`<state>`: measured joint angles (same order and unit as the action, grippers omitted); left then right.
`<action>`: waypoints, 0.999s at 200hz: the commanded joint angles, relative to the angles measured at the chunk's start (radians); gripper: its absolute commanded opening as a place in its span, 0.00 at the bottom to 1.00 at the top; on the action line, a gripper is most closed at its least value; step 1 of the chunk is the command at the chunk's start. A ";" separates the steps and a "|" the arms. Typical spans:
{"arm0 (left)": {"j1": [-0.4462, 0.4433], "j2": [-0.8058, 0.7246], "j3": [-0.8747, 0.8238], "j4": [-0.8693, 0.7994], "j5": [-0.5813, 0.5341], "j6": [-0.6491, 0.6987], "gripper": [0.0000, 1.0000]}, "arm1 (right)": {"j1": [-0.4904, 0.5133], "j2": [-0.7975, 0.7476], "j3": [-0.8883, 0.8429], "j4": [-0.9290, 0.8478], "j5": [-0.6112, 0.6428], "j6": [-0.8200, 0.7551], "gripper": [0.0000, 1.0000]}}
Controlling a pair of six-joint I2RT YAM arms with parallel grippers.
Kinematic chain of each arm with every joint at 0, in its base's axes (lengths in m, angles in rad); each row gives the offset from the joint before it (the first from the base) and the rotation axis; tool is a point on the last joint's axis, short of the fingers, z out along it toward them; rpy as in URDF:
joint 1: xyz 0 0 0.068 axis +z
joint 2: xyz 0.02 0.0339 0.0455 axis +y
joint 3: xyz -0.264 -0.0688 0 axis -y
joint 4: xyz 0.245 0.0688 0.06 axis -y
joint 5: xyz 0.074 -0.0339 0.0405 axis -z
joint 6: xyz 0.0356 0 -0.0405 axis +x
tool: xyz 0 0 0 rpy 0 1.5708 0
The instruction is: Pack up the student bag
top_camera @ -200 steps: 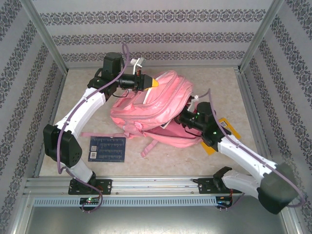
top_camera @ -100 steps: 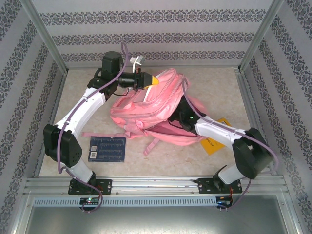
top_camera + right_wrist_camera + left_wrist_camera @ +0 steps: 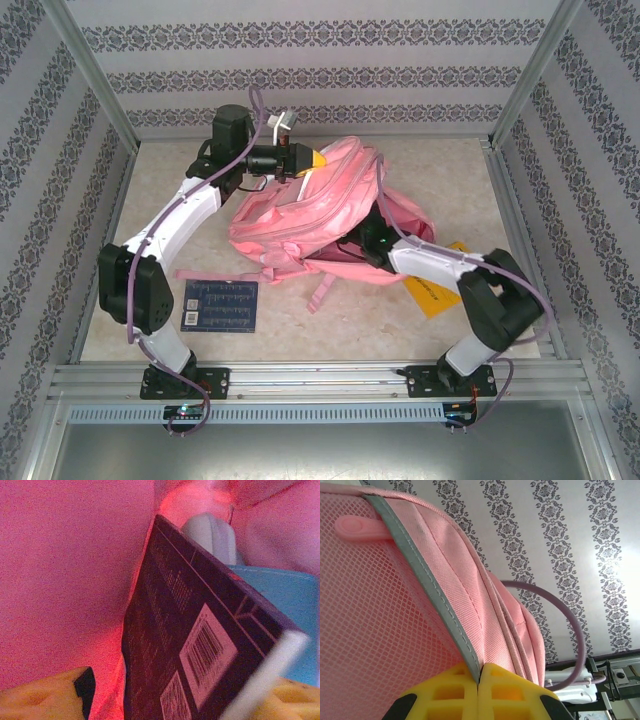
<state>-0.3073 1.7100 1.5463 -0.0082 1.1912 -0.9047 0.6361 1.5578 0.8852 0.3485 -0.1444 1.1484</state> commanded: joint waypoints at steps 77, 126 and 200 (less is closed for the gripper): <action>0.026 0.184 0.175 -0.239 -0.263 0.310 0.00 | -0.135 -0.680 -0.393 -0.265 0.071 -0.308 0.53; -0.040 0.312 0.337 -0.418 -0.391 0.412 0.25 | -0.142 -0.859 -0.373 -0.595 0.267 -0.391 0.34; -0.195 0.078 0.104 -0.480 -0.747 0.533 0.52 | -0.322 -0.629 -0.226 -0.916 0.544 -0.333 0.58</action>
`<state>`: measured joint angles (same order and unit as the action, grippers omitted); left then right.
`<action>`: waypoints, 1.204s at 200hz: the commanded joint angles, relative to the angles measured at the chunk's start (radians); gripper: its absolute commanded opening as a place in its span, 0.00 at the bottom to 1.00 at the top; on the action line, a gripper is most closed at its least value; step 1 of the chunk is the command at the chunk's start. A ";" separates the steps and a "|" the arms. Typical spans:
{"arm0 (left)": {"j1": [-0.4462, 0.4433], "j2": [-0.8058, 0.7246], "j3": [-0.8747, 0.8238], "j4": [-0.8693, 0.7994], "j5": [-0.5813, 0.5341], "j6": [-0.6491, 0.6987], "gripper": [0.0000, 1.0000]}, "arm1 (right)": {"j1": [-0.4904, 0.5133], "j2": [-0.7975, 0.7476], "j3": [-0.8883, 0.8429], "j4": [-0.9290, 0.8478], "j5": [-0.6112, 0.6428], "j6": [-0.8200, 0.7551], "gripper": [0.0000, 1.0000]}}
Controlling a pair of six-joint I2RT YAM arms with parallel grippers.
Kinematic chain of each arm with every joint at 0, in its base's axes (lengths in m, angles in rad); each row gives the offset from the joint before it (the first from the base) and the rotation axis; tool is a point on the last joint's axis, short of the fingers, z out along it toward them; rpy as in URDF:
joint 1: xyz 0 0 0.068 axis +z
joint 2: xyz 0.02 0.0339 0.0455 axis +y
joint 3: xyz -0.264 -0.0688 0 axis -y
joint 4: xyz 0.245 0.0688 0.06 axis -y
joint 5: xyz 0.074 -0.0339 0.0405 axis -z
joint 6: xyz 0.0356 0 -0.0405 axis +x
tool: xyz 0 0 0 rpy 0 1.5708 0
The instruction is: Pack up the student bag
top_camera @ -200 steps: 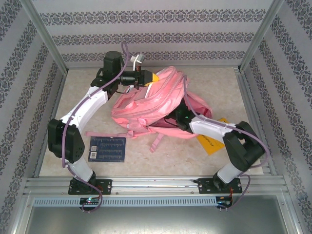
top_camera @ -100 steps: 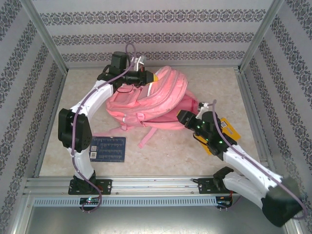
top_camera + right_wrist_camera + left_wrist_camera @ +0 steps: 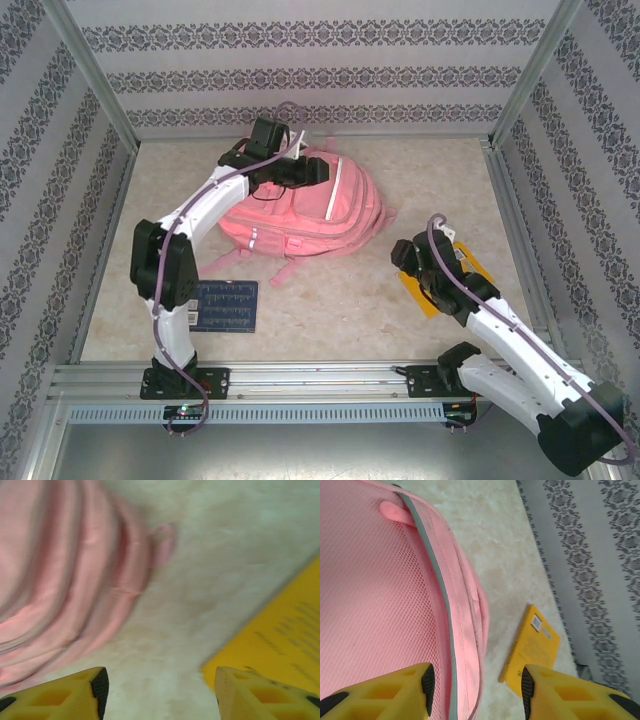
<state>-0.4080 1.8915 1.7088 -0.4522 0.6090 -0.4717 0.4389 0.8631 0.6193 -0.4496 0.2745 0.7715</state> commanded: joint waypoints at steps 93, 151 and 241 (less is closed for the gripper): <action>-0.292 -0.048 -0.224 0.188 -0.031 -0.069 0.57 | -0.480 0.536 0.048 0.014 -0.188 0.096 0.67; -0.340 0.019 -0.212 0.150 -0.060 -0.021 0.57 | -0.267 0.516 0.039 -0.048 -0.192 0.097 0.62; -0.351 0.077 -0.184 0.100 -0.108 -0.010 0.57 | 0.126 0.485 0.000 -0.117 -0.274 0.096 0.57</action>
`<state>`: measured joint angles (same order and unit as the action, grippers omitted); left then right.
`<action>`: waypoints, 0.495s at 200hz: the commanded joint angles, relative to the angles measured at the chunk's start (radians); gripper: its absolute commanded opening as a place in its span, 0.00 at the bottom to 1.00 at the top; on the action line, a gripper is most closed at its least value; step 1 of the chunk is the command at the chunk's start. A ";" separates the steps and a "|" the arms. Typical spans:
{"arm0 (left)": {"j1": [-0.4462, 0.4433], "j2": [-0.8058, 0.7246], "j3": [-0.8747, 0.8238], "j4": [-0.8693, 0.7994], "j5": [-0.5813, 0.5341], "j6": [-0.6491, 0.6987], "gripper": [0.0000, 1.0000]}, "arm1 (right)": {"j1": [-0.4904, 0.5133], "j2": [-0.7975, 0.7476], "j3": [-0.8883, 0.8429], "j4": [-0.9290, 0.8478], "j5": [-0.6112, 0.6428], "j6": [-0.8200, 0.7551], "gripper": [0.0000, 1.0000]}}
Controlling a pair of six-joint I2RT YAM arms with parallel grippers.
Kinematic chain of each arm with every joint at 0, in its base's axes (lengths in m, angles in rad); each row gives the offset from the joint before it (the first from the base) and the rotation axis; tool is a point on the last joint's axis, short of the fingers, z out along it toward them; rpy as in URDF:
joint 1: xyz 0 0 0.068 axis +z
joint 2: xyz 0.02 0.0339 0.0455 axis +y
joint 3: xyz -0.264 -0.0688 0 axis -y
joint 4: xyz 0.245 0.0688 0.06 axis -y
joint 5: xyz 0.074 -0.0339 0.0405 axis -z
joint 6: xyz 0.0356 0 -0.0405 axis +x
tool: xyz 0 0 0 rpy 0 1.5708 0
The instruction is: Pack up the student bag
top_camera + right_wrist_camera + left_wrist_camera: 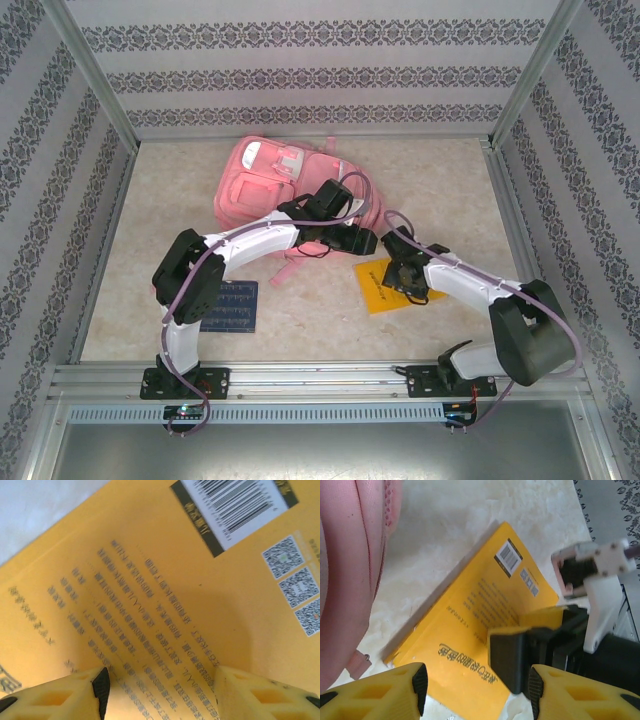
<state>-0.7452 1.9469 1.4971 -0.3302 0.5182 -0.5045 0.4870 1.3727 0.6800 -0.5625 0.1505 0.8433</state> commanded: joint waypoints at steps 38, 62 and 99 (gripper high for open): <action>-0.024 0.062 0.033 -0.023 -0.001 0.033 0.57 | 0.179 -0.098 -0.028 -0.063 -0.159 -0.022 0.57; -0.045 0.095 0.059 -0.061 -0.013 0.070 0.57 | 0.138 -0.300 -0.048 -0.139 -0.093 0.029 0.61; -0.079 0.142 0.095 -0.117 -0.063 0.126 0.57 | 0.078 -0.506 -0.130 -0.231 -0.121 0.146 0.44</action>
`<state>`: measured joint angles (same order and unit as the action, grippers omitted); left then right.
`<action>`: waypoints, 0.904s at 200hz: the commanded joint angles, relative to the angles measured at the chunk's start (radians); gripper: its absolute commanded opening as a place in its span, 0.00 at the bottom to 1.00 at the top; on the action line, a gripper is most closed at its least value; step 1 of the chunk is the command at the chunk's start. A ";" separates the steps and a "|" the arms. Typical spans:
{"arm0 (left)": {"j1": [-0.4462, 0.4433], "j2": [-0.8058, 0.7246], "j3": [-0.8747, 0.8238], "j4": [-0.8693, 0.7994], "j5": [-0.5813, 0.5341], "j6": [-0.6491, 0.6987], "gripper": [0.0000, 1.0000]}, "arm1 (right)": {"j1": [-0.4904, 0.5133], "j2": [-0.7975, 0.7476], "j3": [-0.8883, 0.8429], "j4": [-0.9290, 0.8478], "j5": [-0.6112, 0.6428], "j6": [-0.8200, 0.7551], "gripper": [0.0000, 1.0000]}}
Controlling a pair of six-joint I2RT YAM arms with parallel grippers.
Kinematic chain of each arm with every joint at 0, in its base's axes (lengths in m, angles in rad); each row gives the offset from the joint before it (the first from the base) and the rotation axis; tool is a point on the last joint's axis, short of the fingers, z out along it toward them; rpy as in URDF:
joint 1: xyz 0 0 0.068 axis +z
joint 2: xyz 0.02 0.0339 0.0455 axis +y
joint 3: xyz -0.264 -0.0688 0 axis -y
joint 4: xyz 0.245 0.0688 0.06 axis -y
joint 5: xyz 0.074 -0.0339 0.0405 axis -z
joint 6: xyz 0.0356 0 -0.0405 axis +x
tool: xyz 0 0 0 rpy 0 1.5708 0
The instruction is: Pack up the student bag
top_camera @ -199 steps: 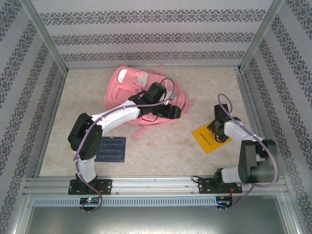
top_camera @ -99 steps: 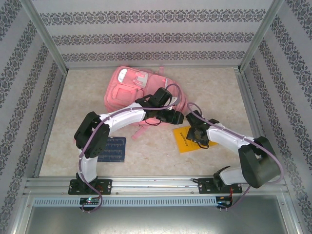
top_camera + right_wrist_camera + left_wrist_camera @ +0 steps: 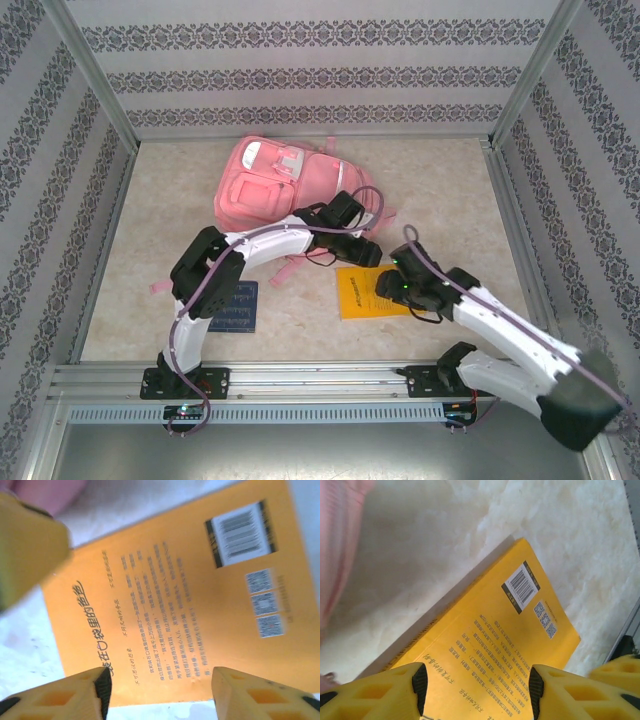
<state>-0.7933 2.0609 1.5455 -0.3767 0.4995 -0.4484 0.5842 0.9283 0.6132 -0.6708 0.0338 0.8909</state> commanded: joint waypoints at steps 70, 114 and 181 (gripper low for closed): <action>-0.060 0.071 0.046 -0.097 -0.265 0.068 0.67 | 0.026 0.084 -0.127 -0.053 -0.011 0.172 0.14; -0.060 0.110 0.061 -0.106 -0.262 0.023 0.68 | 0.023 0.253 -0.078 -0.048 0.070 0.154 0.15; -0.058 0.120 0.052 -0.075 -0.096 -0.059 0.63 | -0.157 0.371 0.000 0.093 0.100 0.076 0.21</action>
<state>-0.8425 2.1521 1.5913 -0.4423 0.2905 -0.4408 0.4950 1.2572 0.5938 -0.6968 0.0734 1.0142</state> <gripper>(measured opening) 0.643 0.186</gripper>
